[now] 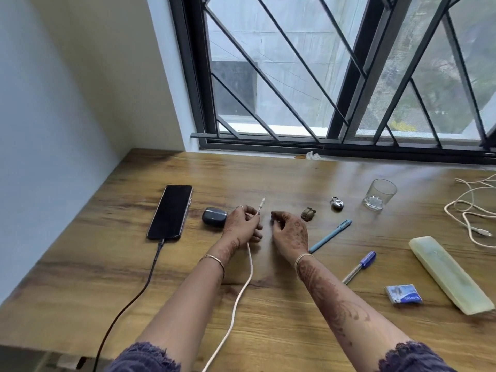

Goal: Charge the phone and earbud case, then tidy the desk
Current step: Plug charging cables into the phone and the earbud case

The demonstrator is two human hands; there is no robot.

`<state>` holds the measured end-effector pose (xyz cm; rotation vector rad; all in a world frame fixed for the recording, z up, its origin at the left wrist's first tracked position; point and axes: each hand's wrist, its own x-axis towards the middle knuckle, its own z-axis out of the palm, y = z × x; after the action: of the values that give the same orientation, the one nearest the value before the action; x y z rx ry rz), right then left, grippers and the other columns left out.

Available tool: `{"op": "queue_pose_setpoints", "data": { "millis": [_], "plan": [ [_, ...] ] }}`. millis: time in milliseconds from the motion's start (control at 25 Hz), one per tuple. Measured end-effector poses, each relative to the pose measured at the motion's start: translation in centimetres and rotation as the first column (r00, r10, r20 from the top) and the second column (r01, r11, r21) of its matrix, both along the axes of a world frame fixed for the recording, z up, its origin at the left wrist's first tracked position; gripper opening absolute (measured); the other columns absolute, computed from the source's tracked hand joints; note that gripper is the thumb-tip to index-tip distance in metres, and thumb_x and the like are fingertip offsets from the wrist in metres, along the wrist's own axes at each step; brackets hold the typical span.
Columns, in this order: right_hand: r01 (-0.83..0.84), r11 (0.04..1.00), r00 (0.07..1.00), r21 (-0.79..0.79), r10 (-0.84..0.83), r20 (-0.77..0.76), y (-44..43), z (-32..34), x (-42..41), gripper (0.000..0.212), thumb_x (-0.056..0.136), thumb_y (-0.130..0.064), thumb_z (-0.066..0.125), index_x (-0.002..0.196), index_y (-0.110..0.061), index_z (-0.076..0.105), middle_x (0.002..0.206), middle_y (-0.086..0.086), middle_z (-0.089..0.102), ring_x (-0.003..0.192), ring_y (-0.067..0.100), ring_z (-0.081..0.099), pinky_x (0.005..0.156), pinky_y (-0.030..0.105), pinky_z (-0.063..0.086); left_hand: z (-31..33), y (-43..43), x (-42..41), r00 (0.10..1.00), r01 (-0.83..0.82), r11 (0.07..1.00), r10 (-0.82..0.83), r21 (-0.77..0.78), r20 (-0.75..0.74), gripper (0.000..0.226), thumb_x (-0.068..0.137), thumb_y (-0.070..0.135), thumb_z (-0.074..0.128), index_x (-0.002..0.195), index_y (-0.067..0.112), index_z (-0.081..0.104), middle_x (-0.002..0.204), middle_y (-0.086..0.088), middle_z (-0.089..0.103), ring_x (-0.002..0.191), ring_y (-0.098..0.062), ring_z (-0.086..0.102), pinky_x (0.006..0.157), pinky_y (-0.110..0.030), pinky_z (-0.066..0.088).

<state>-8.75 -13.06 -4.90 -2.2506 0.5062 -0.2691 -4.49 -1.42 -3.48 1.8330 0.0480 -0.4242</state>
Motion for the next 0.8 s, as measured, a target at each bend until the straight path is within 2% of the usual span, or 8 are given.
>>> {"op": "queue_pose_setpoints", "data": {
  "millis": [120, 280, 360, 400, 480, 600, 720, 800],
  "plan": [
    [-0.036, 0.999, 0.999, 0.004, 0.036, -0.009, 1.5, 0.0, -0.3, 0.028, 0.09, -0.018, 0.057, 0.115, -0.018, 0.068, 0.114, 0.002, 0.07, 0.108, 0.017, 0.064, 0.096, 0.024, 0.045, 0.3, 2.6, -1.7, 0.998, -0.033, 0.994, 0.027, -0.103, -0.06, 0.003, 0.097, 0.012, 0.047, 0.099, 0.011, 0.049, 0.067, -0.008, 0.058, 0.036, -0.009, 0.055, 0.038, -0.02, 0.047],
    [-0.065, 0.996, 0.998, 0.064, 0.065, -0.009, 3.9, 0.6, -0.8, 0.029, 0.085, -0.02, 0.065, 0.114, -0.019, 0.068, 0.105, 0.0, 0.072, 0.098, 0.014, 0.067, 0.096, 0.024, 0.047, 0.1, 6.3, -3.5, 0.995, -0.072, 0.997, 0.07, -0.032, -0.064, 0.016, 0.095, 0.013, 0.039, 0.091, 0.017, 0.054, 0.063, 0.0, 0.053, 0.036, -0.006, 0.043, 0.035, -0.017, 0.031],
    [-0.092, 0.991, 0.995, 0.098, 0.095, -0.023, 5.2, 0.7, -0.8, 0.032, 0.083, -0.023, 0.07, 0.114, -0.019, 0.068, 0.094, -0.004, 0.069, 0.091, 0.013, 0.066, 0.095, 0.023, 0.047, -0.2, 8.1, -4.2, 0.993, -0.102, 0.995, 0.101, -0.021, -0.057, 0.015, 0.094, 0.02, 0.043, 0.088, 0.018, 0.057, 0.058, 0.004, 0.05, 0.034, -0.002, 0.038, 0.035, -0.018, 0.028],
    [-0.109, 0.988, 0.993, 0.112, 0.113, -0.027, 5.7, 0.7, -0.6, 0.035, 0.081, -0.025, 0.072, 0.115, -0.019, 0.067, 0.095, -0.005, 0.069, 0.091, 0.013, 0.066, 0.097, 0.025, 0.048, -0.4, 8.9, -4.4, 0.993, -0.113, 0.994, 0.112, -0.012, -0.048, 0.015, 0.094, 0.026, 0.047, 0.089, 0.019, 0.059, 0.057, 0.006, 0.049, 0.036, -0.003, 0.038, 0.038, -0.019, 0.028],
    [-0.155, 0.979, 0.986, 0.131, 0.162, -0.044, 6.8, 0.5, -0.1, 0.043, 0.078, -0.028, 0.076, 0.119, -0.021, 0.064, 0.109, -0.002, 0.07, 0.098, 0.012, 0.066, 0.1, 0.031, 0.048, -1.0, 10.5, -4.6, 0.991, -0.132, 0.991, 0.132, -0.003, -0.017, 0.019, 0.094, 0.038, 0.051, 0.094, 0.022, 0.061, 0.054, 0.009, 0.048, 0.042, -0.006, 0.039, 0.043, -0.022, 0.028],
    [-0.243, 0.96, 0.963, 0.142, 0.256, -0.082, 7.7, 0.6, 0.8, 0.059, 0.076, -0.026, 0.078, 0.13, -0.022, 0.057, 0.124, 0.001, 0.064, 0.111, 0.013, 0.061, 0.104, 0.028, 0.044, -1.6, 12.0, -4.7, 0.984, -0.176, 0.984, 0.175, -0.037, -0.008, 0.019, 0.095, 0.039, 0.049, 0.102, 0.026, 0.06, 0.052, 0.008, 0.046, 0.041, -0.008, 0.038, 0.043, -0.021, 0.03],
    [-0.287, 0.953, 0.95, 0.091, 0.296, -0.096, 8.6, 0.4, 2.1, 0.064, 0.073, -0.027, 0.08, 0.132, -0.023, 0.055, 0.125, 0.0, 0.063, 0.116, 0.014, 0.058, 0.105, 0.026, 0.04, -1.4, 12.5, -4.6, 0.966, -0.248, 0.956, 0.233, -0.155, -0.114, 0.018, 0.099, 0.027, 0.046, 0.1, 0.015, 0.059, 0.063, 0.0, 0.055, 0.04, -0.008, 0.048, 0.039, -0.021, 0.043],
    [-0.283, 0.957, 0.952, 0.058, 0.288, -0.104, 9.0, -0.2, 3.1, 0.067, 0.07, -0.035, 0.081, 0.131, -0.025, 0.055, 0.125, 0.0, 0.064, 0.118, 0.016, 0.057, 0.108, 0.034, 0.04, -1.1, 12.3, -4.6, 0.946, -0.287, 0.926, 0.235, -0.244, -0.221, 0.021, 0.099, 0.022, 0.045, 0.099, 0.006, 0.059, 0.069, -0.004, 0.061, 0.045, -0.011, 0.059, 0.046, -0.027, 0.053]
  ]
}}
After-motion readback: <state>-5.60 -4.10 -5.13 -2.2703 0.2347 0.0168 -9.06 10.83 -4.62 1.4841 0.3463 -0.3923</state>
